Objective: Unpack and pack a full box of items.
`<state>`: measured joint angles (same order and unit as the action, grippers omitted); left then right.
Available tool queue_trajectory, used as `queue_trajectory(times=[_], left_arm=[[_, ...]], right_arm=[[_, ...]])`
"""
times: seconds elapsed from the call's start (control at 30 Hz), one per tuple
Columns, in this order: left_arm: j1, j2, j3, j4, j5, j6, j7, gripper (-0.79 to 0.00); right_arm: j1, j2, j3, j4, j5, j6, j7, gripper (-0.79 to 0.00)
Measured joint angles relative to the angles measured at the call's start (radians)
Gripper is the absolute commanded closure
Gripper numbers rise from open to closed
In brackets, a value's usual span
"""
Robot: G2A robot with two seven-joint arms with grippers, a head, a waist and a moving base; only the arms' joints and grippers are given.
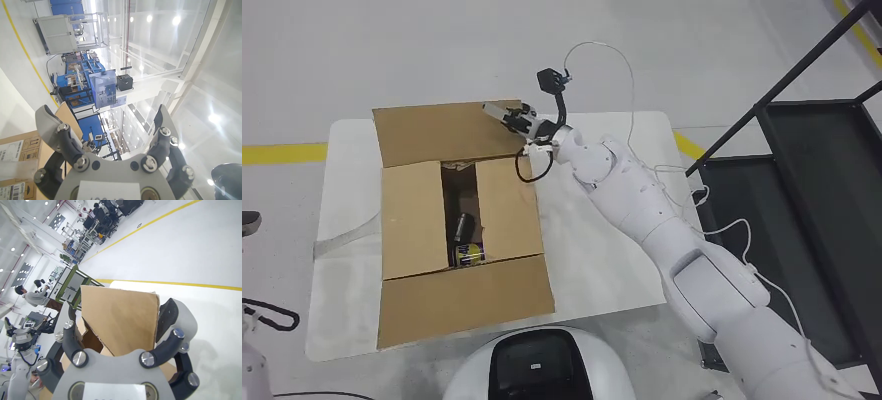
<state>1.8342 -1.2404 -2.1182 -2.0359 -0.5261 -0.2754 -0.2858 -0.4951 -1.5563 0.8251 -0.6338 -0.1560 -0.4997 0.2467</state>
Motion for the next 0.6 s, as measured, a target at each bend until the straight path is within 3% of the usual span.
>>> queue_trajectory(times=[0.27,0.6], left_arm=[[-0.013,-0.002,-0.001,0.017,0.016,0.007,-0.007,-0.785],[-0.026,-0.006,0.013,0.026,0.038,0.020,-0.012,-0.785]], right_arm=[[-0.013,0.007,0.056,0.012,0.120,-0.160,0.113,-0.785],[-0.032,0.031,0.085,-0.023,0.090,-0.209,0.242,-0.785]])
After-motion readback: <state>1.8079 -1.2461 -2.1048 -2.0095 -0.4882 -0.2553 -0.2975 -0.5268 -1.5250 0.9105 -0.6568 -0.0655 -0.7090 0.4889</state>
